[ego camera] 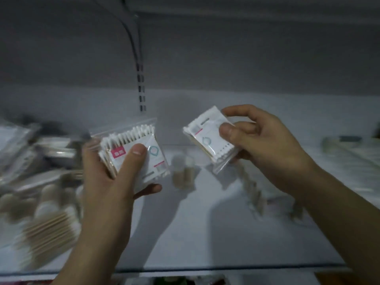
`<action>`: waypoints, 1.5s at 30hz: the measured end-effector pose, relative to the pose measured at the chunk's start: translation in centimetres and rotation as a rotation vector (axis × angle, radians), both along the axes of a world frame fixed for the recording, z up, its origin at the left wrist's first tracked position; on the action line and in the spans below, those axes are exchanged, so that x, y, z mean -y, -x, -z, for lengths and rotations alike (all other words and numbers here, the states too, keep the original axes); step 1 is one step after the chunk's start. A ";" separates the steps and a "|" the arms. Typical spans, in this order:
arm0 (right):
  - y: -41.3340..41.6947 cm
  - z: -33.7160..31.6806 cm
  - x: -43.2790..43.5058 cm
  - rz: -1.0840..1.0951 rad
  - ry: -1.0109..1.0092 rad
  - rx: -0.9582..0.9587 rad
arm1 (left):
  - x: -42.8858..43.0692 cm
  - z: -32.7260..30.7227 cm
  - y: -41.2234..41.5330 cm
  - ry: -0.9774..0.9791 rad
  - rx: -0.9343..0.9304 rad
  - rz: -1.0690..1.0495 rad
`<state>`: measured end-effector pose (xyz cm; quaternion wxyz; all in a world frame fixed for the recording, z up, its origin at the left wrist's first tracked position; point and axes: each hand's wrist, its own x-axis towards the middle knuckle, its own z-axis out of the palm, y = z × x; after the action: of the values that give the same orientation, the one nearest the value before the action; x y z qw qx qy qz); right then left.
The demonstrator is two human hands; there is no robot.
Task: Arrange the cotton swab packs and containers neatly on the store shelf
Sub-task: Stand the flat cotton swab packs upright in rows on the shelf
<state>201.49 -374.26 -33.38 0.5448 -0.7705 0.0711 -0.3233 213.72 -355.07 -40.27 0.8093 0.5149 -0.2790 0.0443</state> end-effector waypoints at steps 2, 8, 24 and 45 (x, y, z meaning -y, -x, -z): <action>3.3 0.6 1.6 0.056 -0.031 0.003 | 1.6 0.4 1.1 -0.052 0.019 0.098; 10.0 2.0 4.7 0.189 -0.026 -0.045 | 5.8 0.7 5.1 -0.116 0.019 0.285; 14.1 4.7 7.5 0.191 0.810 -0.356 | 9.2 1.8 7.6 -0.224 -0.031 0.417; 11.0 6.4 7.4 0.250 1.047 -0.370 | 6.8 2.3 5.7 -0.278 -0.056 0.413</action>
<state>190.52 -381.68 -39.79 0.0263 -0.9673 0.0864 -0.2371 207.99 -361.89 -42.54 0.7300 0.5545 -0.3592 -0.1750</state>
